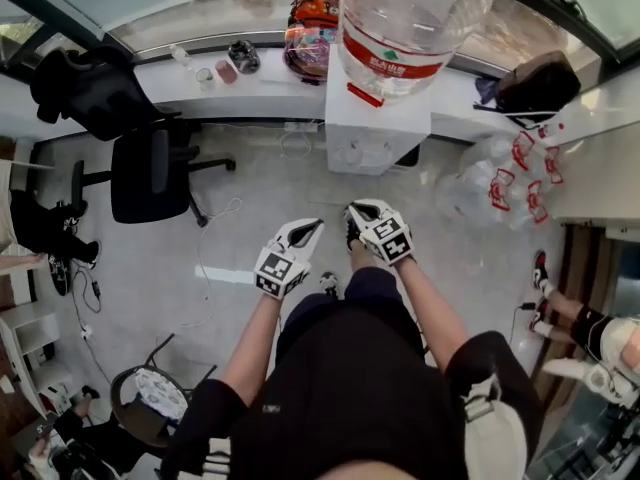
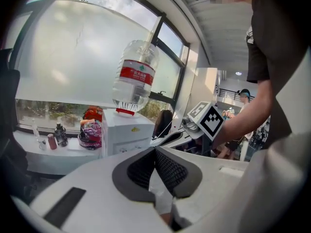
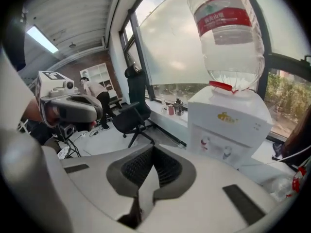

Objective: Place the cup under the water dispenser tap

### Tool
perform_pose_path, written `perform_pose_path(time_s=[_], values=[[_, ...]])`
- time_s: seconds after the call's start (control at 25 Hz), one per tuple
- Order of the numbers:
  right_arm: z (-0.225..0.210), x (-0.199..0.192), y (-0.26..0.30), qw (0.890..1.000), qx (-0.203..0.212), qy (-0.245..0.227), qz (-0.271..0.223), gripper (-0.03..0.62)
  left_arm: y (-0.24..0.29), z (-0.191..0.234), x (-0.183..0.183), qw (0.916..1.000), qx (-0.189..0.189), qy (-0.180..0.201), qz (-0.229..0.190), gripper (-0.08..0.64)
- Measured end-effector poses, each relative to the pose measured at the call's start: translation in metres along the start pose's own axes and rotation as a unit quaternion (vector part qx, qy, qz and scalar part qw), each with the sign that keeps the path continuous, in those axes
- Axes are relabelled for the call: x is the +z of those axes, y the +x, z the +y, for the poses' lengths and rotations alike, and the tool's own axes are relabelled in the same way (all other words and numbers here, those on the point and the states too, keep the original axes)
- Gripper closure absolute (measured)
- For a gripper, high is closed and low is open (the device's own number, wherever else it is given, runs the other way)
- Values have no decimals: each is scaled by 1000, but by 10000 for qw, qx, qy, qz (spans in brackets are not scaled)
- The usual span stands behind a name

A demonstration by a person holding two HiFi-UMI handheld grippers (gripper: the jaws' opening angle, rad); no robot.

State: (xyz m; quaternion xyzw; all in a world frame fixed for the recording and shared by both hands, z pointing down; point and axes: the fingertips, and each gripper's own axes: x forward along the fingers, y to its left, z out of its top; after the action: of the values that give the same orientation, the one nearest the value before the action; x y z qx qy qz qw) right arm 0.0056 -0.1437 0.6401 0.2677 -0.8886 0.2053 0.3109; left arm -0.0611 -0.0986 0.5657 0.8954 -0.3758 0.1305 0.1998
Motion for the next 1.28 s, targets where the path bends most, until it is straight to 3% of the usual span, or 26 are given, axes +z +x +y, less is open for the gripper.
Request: perform_pose_path(time_s=[0.4,0.92,1.28], values=[[68,26,-59,9957,-171,-692,-592,597,-67,-43,-15,9997,-25,146,-210,560],[133,-8,-125,9932,-426,-742,-791,597,-123,-84,-31,9993,-86,106,-335,560],[141,-28,-153,9924,-634,-745,-750,597,-120,-111,-32,9987,-288,72,-418,560]])
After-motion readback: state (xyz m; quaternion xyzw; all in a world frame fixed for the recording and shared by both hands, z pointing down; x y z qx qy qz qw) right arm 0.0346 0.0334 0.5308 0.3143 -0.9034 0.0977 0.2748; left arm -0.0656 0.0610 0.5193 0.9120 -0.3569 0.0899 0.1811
